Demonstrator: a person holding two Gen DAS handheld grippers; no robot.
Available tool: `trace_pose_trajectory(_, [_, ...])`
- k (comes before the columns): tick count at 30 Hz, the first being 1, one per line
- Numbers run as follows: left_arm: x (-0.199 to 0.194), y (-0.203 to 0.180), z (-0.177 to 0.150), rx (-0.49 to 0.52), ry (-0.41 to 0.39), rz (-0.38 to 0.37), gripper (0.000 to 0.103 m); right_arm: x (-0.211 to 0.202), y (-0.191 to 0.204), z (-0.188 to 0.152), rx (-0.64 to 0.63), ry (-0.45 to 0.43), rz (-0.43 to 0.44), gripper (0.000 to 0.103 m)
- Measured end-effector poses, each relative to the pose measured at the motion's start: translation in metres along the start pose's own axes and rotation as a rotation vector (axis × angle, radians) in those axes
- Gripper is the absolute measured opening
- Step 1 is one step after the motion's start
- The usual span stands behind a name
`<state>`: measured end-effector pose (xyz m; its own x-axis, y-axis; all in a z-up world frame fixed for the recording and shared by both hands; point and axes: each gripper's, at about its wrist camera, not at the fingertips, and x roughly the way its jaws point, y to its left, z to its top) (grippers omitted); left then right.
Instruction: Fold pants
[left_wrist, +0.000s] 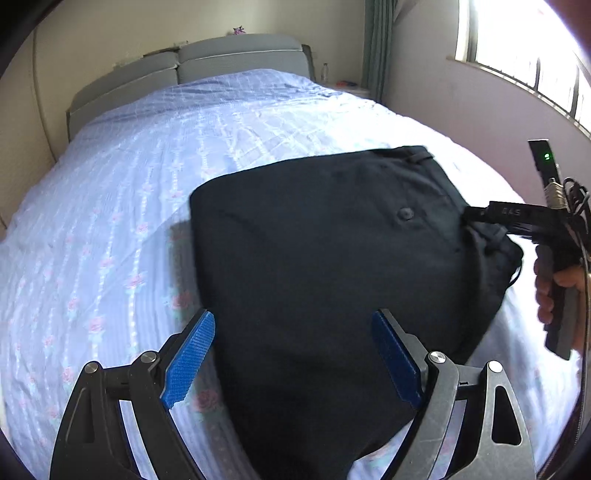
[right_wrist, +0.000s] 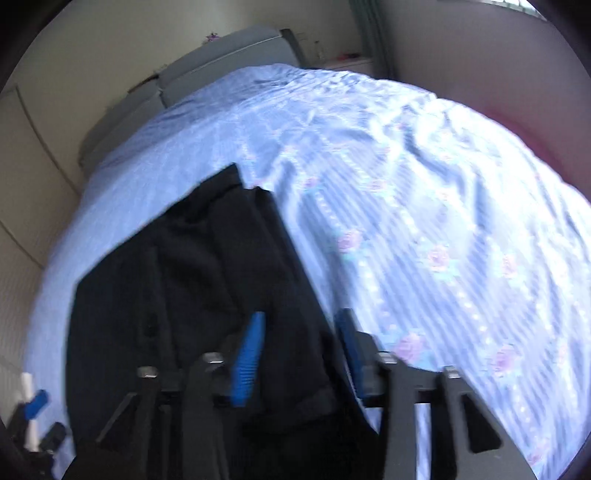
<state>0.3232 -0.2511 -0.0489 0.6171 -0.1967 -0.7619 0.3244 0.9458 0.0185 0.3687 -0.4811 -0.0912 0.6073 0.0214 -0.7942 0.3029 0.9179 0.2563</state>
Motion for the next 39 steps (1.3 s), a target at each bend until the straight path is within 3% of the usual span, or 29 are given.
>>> trace_pose_trajectory(1, [0.0, 0.002, 0.0, 0.002, -0.001, 0.016, 0.087, 0.0, 0.001, -0.002, -0.019, -0.002, -0.027, 0.069])
trace_pose_trajectory(4, [-0.005, 0.012, -0.005, 0.0, -0.007, 0.053, 0.087, -0.015, 0.0, -0.006, -0.051, -0.02, -0.058, 0.069])
trace_pose_trajectory(7, [-0.015, 0.02, -0.014, -0.019, -0.039, 0.072, 0.091, -0.05, -0.005, -0.022, -0.051, -0.118, -0.134, 0.074])
trace_pose_trajectory(8, [-0.02, 0.021, -0.018, -0.028, -0.054, 0.073, 0.093, -0.06, -0.005, -0.03, -0.03, -0.139, -0.119, 0.079])
trace_pose_trajectory(11, [-0.03, 0.021, -0.032, -0.039, -0.063, 0.066, 0.093, -0.077, -0.018, -0.063, 0.122, -0.167, 0.025, 0.079])
trace_pose_trajectory(15, [-0.036, 0.017, -0.047, -0.033, -0.065, 0.055, 0.096, -0.065, -0.03, -0.1, 0.304, -0.122, 0.212, 0.081])
trace_pose_trajectory(17, [-0.035, 0.018, -0.053, -0.031, -0.059, 0.047, 0.096, -0.052, -0.028, -0.115, 0.339, -0.088, 0.245, 0.082])
trace_pose_trajectory(20, [-0.031, 0.024, -0.059, -0.071, -0.047, 0.047, 0.096, -0.042, -0.02, -0.113, 0.3, -0.103, 0.232, 0.088])
trace_pose_trajectory(26, [-0.014, 0.03, -0.059, -0.156, 0.004, 0.016, 0.096, -0.004, -0.002, -0.086, 0.252, -0.103, 0.255, 0.089])
trace_pose_trajectory(33, [-0.011, 0.042, -0.047, -0.181, -0.023, 0.032, 0.096, 0.016, 0.01, -0.061, 0.224, -0.11, 0.196, 0.088])
trace_pose_trajectory(39, [-0.005, 0.062, -0.03, -0.185, -0.032, -0.026, 0.096, 0.006, 0.013, -0.059, 0.262, -0.121, 0.118, 0.064])
